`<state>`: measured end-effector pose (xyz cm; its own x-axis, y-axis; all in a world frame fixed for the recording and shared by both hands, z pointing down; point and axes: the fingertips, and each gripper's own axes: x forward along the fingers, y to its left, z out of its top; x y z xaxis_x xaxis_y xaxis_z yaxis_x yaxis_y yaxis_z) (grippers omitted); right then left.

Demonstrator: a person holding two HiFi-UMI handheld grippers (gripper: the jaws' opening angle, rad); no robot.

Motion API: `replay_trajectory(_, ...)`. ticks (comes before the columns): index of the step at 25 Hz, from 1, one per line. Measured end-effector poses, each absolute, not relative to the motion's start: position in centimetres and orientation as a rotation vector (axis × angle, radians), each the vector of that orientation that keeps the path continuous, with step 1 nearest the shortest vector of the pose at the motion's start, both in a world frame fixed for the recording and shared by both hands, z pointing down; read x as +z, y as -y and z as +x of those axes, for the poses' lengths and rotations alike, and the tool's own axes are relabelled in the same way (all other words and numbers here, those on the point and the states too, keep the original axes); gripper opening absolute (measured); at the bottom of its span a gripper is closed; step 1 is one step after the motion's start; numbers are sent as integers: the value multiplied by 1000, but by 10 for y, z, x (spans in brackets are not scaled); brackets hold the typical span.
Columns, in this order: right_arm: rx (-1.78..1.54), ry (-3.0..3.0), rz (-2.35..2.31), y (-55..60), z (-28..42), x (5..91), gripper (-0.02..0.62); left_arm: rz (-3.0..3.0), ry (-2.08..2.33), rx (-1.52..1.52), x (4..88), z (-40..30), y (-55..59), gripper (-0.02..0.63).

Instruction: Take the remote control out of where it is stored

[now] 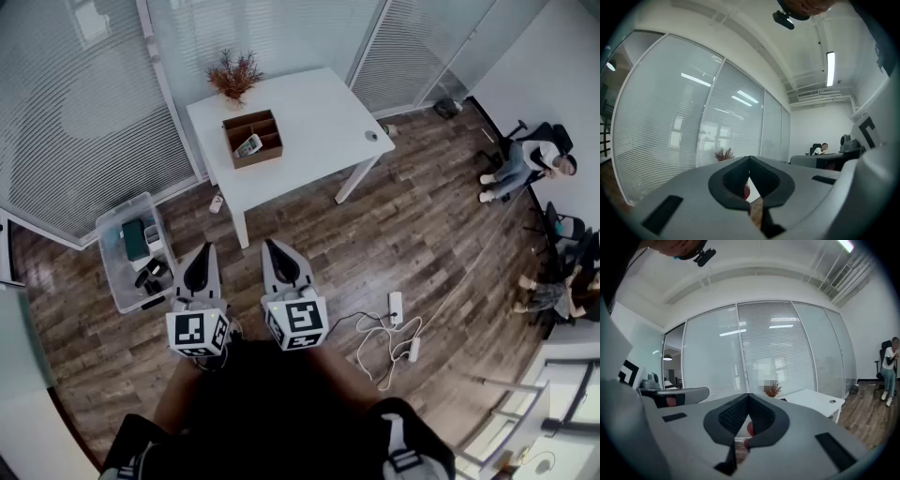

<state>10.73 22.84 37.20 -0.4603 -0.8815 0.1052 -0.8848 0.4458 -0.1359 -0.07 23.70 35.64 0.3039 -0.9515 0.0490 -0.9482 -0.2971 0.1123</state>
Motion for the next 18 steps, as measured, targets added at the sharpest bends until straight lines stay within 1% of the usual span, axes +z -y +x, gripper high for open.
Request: replay_trajectory(18,280,2606,1668,-232,83,381,-6,2474,1726,-38,360,-27,-231,-3)
